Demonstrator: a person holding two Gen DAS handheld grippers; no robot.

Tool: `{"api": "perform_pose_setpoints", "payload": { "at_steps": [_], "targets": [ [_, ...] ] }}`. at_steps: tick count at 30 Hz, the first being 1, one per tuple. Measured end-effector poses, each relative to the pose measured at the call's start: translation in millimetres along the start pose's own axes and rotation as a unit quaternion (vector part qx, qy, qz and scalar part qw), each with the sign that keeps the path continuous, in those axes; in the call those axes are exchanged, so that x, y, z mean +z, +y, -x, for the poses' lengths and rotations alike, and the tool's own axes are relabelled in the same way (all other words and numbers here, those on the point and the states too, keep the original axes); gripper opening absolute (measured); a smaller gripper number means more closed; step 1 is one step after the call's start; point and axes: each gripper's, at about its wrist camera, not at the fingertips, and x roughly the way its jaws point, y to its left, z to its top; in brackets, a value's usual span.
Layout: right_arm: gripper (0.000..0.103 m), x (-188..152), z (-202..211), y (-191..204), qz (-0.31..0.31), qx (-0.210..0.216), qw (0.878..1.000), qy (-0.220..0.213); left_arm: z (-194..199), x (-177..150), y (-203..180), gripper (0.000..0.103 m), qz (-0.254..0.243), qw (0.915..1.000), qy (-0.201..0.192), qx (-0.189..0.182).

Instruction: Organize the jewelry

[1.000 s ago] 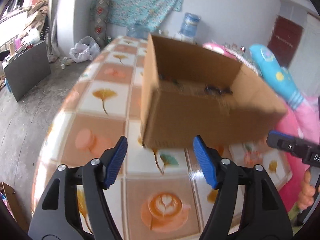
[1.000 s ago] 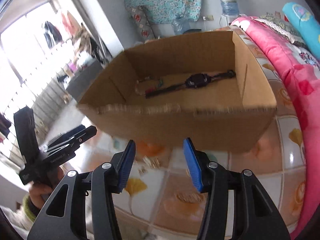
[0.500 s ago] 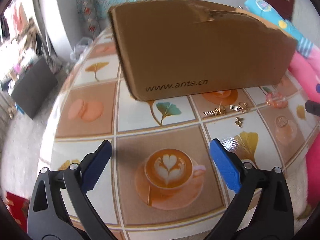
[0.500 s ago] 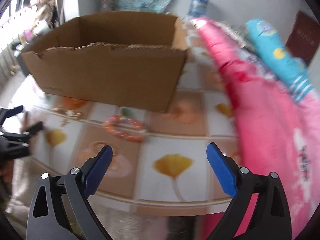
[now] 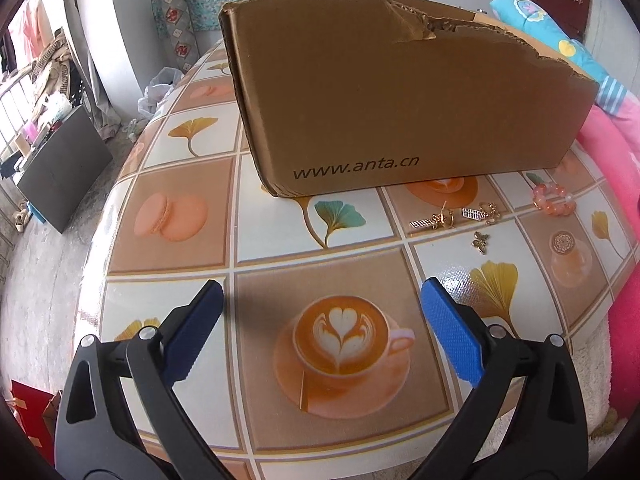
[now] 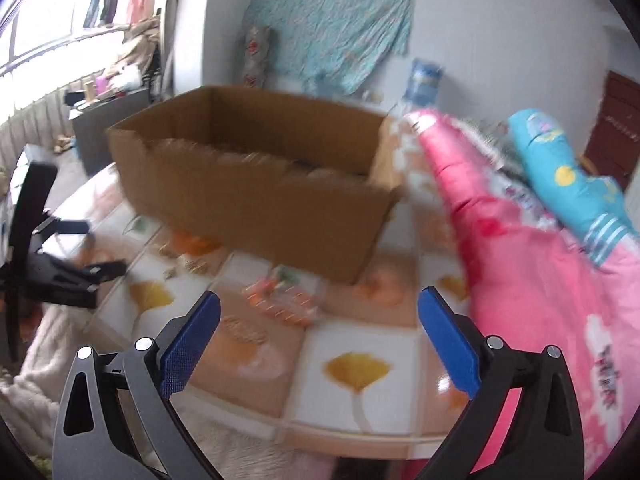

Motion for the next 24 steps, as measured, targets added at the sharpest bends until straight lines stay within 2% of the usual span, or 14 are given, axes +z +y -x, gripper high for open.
{"api": "perform_pose_setpoints", "payload": {
  "at_steps": [7,11,16,17,23,24],
  "targets": [
    [0.096,-1.7,-16.1,14.5,-0.065,0.074,0.995,0.019,-1.9,-1.8,4.2,0.096,0.001,0.9999,-0.016,-0.006],
    [0.084,0.4,-24.5,18.5,-0.091,0.108,0.99,0.029,-0.2,-0.1,3.2,0.094,-0.008,0.9998,-0.016,-0.009],
    [0.068,1.0,-34.1,21.8,-0.105,0.129,0.985,0.034,22.6,-0.8,-4.0,0.07,-0.02,0.9944,-0.067,-0.079],
    [0.066,0.6,-36.0,22.2,-0.105,0.131,0.985,0.036,25.4,-1.0,-8.1,0.068,-0.028,0.9926,-0.073,-0.093],
    [0.06,-0.9,-46.0,21.5,-0.111,0.148,0.982,0.044,22.6,1.1,-34.6,0.044,-0.067,0.9848,-0.066,-0.146],
    [0.06,-1.5,-46.2,21.0,-0.11,0.15,0.982,0.044,20.5,1.3,-38.1,0.038,-0.073,0.9839,-0.063,-0.151]
  ]
}}
